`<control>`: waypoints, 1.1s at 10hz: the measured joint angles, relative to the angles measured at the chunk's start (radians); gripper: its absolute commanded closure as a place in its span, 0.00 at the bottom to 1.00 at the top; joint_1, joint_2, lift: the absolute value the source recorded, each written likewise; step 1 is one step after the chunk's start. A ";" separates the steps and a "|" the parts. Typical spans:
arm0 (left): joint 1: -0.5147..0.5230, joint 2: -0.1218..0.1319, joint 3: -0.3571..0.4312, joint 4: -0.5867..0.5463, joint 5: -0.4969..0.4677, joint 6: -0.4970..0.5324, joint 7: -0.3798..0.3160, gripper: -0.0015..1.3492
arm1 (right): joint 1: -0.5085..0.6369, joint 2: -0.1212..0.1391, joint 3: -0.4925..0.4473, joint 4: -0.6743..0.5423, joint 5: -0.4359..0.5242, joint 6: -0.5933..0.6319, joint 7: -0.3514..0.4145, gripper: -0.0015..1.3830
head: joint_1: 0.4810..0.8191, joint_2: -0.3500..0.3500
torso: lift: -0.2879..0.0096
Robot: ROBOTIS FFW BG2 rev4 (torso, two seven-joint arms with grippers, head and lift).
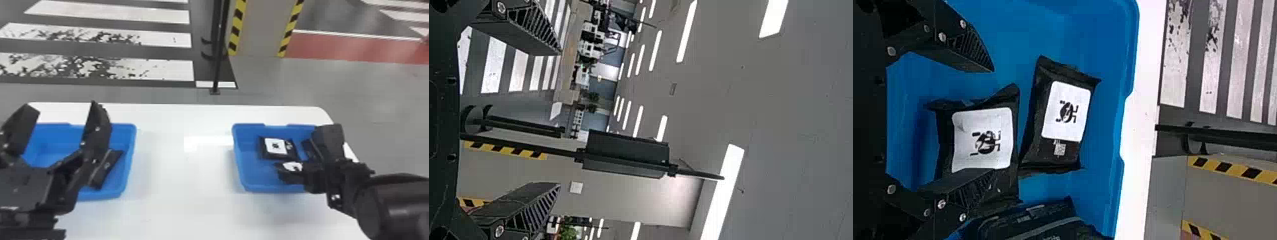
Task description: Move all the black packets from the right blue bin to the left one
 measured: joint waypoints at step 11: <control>0.008 -0.004 0.008 0.000 -0.006 -0.010 0.000 0.08 | -0.073 -0.006 -0.004 0.139 0.018 0.028 -0.052 0.49 | 0.63 0.22 | 0.50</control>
